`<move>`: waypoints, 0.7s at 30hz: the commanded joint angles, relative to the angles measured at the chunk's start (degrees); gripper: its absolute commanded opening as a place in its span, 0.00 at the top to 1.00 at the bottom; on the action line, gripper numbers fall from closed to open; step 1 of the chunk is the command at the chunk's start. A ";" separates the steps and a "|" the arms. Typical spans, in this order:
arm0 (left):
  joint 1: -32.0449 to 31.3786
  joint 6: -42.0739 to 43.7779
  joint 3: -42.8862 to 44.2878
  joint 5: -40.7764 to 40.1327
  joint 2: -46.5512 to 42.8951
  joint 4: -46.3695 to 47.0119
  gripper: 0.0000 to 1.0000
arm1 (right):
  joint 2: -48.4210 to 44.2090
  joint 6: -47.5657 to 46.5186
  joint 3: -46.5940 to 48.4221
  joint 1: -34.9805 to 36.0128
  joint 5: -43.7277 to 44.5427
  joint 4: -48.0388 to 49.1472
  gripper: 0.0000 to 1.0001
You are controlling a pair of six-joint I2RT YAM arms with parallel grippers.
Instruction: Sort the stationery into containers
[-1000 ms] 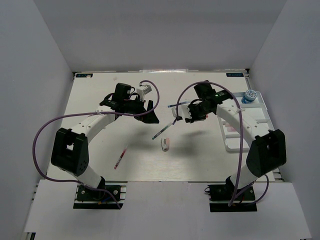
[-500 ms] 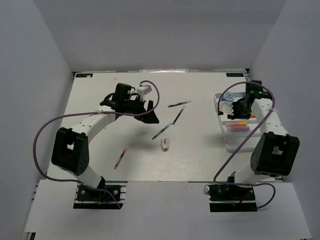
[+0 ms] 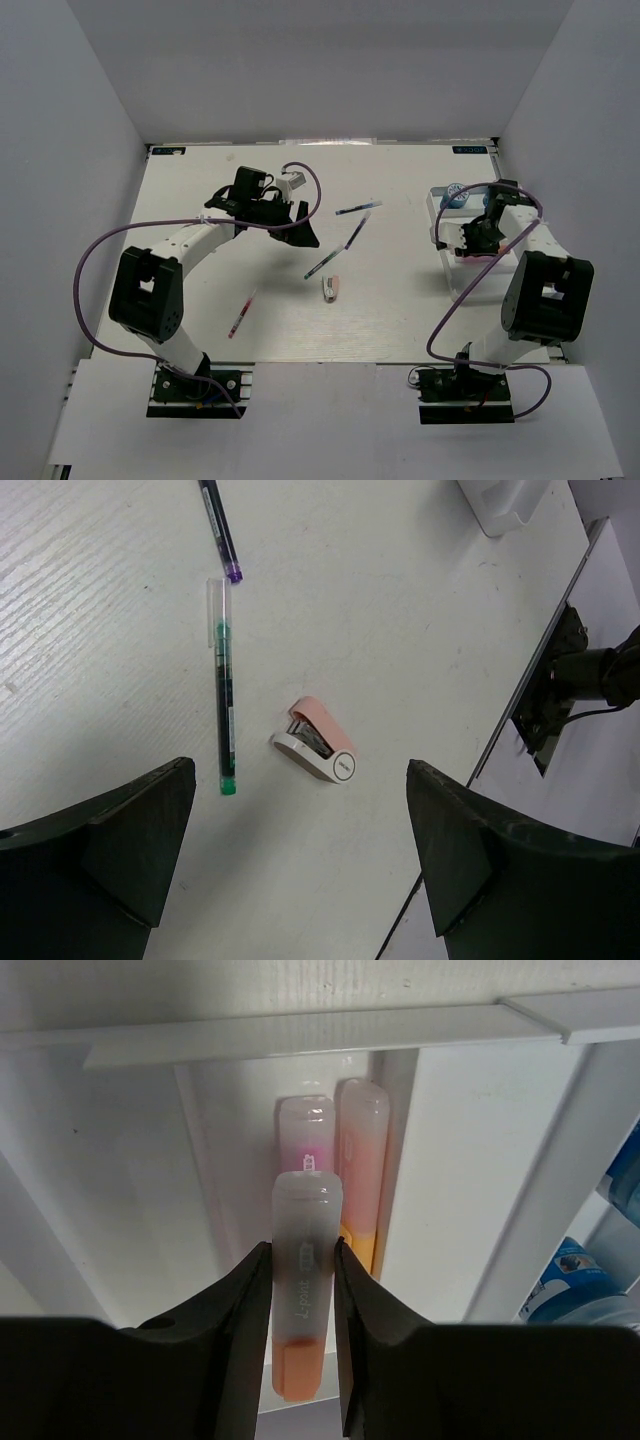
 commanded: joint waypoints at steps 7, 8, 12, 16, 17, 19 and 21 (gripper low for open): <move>0.16 -0.16 0.15 -0.81 -2.61 1.38 0.04 | -2.34 -0.81 -4.85 -0.10 0.45 2.63 0.57; 0.16 -0.34 -0.64 -0.99 -3.31 1.47 0.04 | -2.52 -0.64 -4.94 -0.02 0.10 2.72 0.57; 0.16 -0.34 -2.58 -2.75 -5.94 1.83 0.04 | -3.13 1.47 -2.93 0.07 -1.13 2.20 0.50; 0.16 0.36 -3.90 -3.54 -8.84 1.13 0.06 | -2.70 10.24 6.01 0.25 -10.66 -1.56 0.51; 0.16 0.80 -4.25 -4.41 -9.64 1.30 0.07 | -2.26 17.14 12.39 0.34 -13.23 -2.80 0.51; -1.59 2.82 -6.09 -8.00 -12.27 1.65 0.10 | -0.77 29.87 19.02 0.69 -21.21 -6.14 0.52; -2.47 3.35 -7.76 -10.03 -12.90 1.31 0.17 | 0.11 37.12 26.59 1.47 -27.28 -8.43 0.52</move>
